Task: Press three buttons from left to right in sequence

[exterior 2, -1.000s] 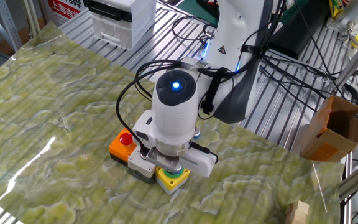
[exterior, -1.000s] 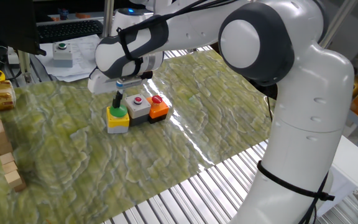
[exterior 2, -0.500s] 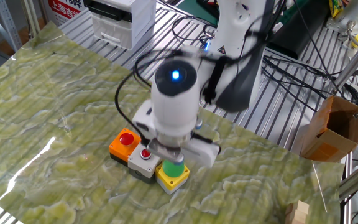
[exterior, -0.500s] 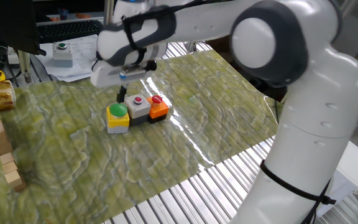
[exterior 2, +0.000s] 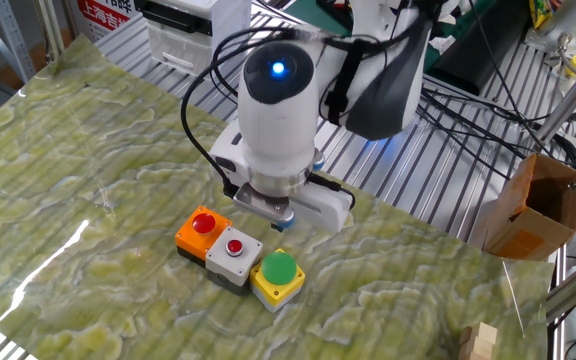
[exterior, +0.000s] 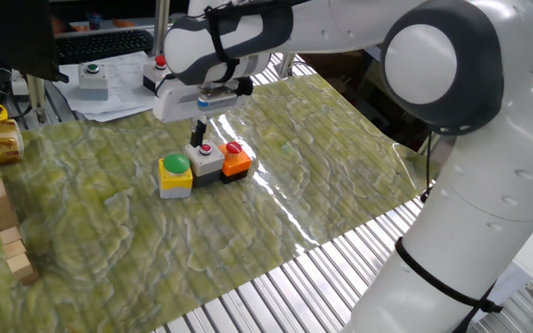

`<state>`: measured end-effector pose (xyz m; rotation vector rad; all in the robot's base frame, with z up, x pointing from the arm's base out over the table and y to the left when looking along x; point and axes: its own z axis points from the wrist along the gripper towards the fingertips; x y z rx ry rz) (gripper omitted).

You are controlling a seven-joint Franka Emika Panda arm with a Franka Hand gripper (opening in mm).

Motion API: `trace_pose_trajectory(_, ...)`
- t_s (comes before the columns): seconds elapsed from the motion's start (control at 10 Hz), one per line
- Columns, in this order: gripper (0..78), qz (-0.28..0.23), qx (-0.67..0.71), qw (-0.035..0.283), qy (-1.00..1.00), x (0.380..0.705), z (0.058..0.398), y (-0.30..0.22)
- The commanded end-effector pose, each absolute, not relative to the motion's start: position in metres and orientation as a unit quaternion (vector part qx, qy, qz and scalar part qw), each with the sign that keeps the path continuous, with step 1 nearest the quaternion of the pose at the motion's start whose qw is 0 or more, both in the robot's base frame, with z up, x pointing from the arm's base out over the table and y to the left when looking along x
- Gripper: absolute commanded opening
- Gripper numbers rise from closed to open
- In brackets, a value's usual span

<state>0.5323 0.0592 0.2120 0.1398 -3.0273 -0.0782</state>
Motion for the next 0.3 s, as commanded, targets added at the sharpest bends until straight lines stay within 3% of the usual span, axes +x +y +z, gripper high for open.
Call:
trace_pose_trajectory(0.1, 1.4, -0.026, 0.051, 0.055, -0.997, 0.5322, 0.2128, 0.0596)
trace_pose_trajectory(0.3, 1.4, -0.025, 0.053, 0.054, -0.997, 0.5319, 0.2131, 0.0593)
